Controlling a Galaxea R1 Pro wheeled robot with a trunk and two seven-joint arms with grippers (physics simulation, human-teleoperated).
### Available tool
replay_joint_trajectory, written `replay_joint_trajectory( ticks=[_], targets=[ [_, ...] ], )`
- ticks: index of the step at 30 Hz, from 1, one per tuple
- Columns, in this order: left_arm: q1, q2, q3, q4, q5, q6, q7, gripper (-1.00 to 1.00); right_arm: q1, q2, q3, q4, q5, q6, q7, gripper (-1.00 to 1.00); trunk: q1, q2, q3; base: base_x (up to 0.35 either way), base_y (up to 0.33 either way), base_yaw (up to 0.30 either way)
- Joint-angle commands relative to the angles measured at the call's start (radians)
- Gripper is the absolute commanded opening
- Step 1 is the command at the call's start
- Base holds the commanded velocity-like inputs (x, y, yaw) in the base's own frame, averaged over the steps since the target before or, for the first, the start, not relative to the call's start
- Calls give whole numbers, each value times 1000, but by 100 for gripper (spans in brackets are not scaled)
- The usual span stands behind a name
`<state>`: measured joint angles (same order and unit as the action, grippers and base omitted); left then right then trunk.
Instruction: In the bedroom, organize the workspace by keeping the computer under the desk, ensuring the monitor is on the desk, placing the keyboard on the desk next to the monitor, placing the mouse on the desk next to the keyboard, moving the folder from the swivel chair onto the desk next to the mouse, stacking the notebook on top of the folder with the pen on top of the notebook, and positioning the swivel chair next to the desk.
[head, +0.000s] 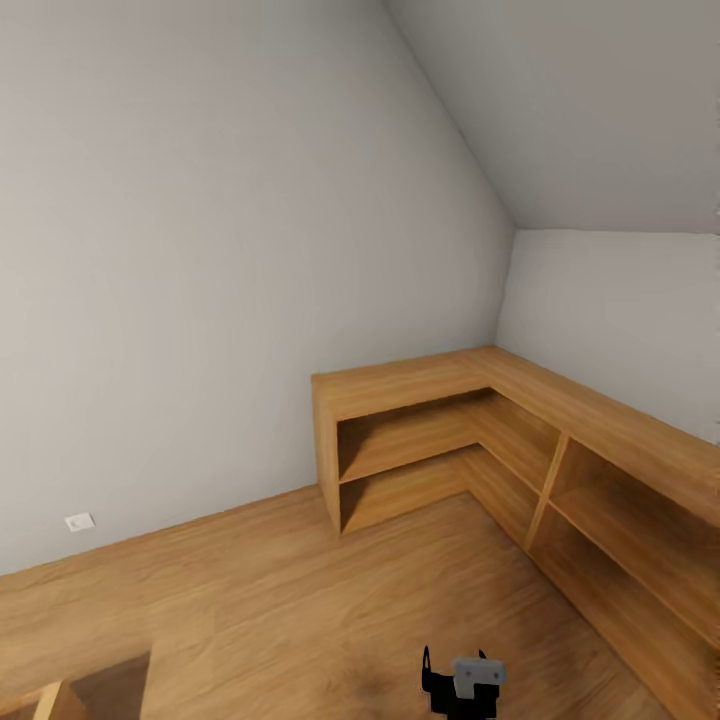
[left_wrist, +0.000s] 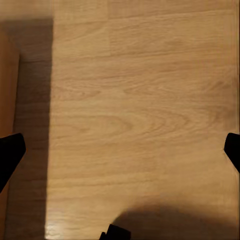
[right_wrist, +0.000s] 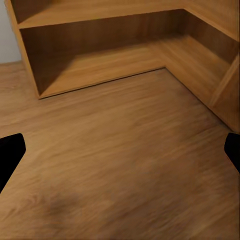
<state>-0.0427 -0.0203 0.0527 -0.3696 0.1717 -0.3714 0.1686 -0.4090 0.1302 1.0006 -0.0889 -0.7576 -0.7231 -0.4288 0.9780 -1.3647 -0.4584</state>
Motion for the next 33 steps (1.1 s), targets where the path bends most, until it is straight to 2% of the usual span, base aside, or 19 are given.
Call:
replay_joint_trajectory(
  ticks=[1,13,33],
  targets=[
    [0,-1,4,0,2,-3,-1,100,-1,0,9,0,-2,0,-8,100,1,-1,-1,331,0,-263],
    [0,-1,4,0,3,-4,-1,100,-1,1,9,0,-2,0,-8,100,1,-1,-1,331,69,-264],
    [0,0,4,0,3,-4,-1,100,-1,3,9,0,-2,1,-9,100,1,-1,-1,331,130,-266]
  ],
)
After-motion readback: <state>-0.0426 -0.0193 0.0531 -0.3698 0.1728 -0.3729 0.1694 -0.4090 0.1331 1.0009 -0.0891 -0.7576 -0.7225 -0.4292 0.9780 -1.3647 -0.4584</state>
